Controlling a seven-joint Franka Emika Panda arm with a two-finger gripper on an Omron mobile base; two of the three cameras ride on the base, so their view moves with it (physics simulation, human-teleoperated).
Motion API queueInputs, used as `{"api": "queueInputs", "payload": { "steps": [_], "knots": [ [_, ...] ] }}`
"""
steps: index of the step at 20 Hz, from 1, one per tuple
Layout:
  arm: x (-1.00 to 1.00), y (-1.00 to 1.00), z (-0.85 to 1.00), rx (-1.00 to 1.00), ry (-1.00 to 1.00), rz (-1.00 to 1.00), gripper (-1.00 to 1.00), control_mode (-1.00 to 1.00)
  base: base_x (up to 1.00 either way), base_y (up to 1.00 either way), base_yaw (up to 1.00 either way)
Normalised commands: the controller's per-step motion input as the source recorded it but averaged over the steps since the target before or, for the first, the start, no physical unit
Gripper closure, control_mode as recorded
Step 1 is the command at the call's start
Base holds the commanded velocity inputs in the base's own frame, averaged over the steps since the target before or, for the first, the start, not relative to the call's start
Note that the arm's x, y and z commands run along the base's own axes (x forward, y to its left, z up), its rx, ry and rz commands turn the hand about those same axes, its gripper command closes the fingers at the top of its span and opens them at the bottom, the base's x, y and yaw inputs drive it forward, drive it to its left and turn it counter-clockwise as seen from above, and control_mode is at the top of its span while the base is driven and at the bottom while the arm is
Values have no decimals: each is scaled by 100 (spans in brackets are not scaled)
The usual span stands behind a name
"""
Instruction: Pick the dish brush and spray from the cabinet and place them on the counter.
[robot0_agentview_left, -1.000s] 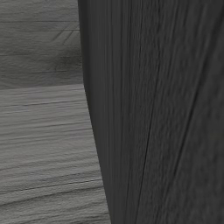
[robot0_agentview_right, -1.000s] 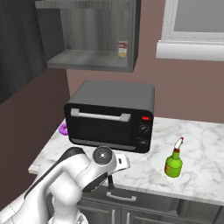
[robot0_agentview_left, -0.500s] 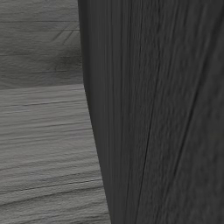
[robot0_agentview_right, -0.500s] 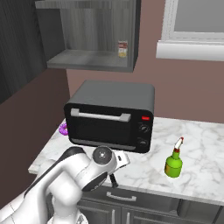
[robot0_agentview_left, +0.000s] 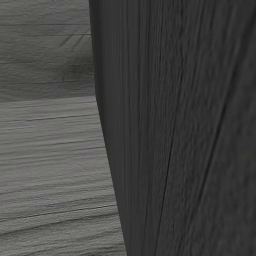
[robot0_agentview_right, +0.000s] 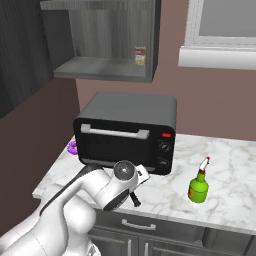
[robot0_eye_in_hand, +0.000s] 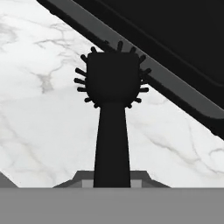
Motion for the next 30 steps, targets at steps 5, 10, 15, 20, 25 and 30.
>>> {"api": "queueInputs", "payload": {
  "steps": [5, 10, 15, 20, 25, 30],
  "knots": [
    [28, 0, -37, -7, 11, 6, 100, -100, 0, 0, 0],
    [5, 0, -50, -10, 6, 5, 100, -100, 0, 0, 0],
    [12, 0, -43, -7, 1, 7, 100, -100, 0, 0, 0],
    [28, 0, -29, -3, 0, 9, 100, -100, 0, 0, 0],
    [29, 0, -21, -2, 0, 9, 100, -100, 0, 0, 0],
    [14, 2, -35, -4, 0, 8, 100, -100, 0, 0, 0]
  ]
}}
